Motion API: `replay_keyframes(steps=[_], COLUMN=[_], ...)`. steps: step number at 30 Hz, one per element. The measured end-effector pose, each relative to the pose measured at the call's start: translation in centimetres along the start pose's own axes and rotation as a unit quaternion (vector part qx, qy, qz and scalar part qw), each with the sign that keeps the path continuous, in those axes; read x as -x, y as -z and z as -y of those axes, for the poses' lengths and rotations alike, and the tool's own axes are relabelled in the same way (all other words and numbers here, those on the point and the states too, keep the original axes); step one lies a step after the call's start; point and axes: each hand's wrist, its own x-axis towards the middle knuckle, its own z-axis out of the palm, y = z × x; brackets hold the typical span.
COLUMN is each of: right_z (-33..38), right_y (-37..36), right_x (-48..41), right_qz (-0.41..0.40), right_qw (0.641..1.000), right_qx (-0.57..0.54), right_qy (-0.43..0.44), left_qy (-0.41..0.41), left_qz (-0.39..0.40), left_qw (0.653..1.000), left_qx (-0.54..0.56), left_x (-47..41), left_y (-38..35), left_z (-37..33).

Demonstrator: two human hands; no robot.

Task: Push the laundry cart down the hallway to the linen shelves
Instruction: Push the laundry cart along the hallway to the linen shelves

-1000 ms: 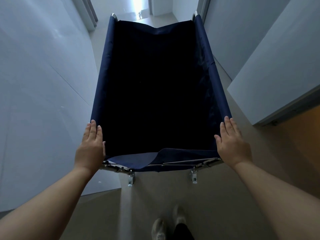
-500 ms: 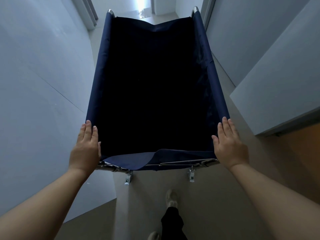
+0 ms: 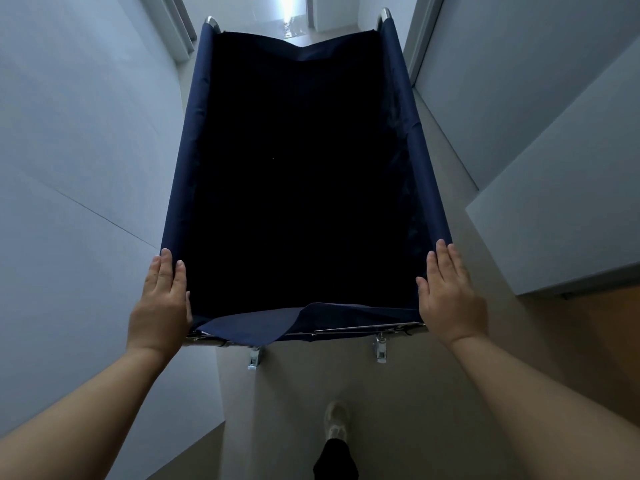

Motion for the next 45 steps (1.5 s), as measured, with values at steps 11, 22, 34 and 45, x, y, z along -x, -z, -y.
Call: replay_keyframes(steps=[11,22,34,45], right_z=[-1.8,-2.4,-2.6,-1.8], right_y=[-0.5,-1.1,-2.4,-3.2], right_x=[-8.0,-14.3,-22.8,-31.3], right_qz=[-0.012,-0.023,-0.023,-0.014], right_qw=[1.000,0.998,0.998,0.998], right_qx=[0.001,0.001,-0.002,0.007], right_qy=[0.028,0.055,0.067,0.063], left_qy=[0.038,0.066,0.075,0.060], left_qz=[0.012,0.006,0.001,-0.024], left_qw=[0.999,0.998,0.997,0.998], left_qx=[0.005,0.013,0.009,0.012], left_x=[-6.3,-10.5,-17.4,-26.5], left_y=[0.7,0.6,0.4,0.2], left_z=[-1.7,-2.4,-1.5,0.1])
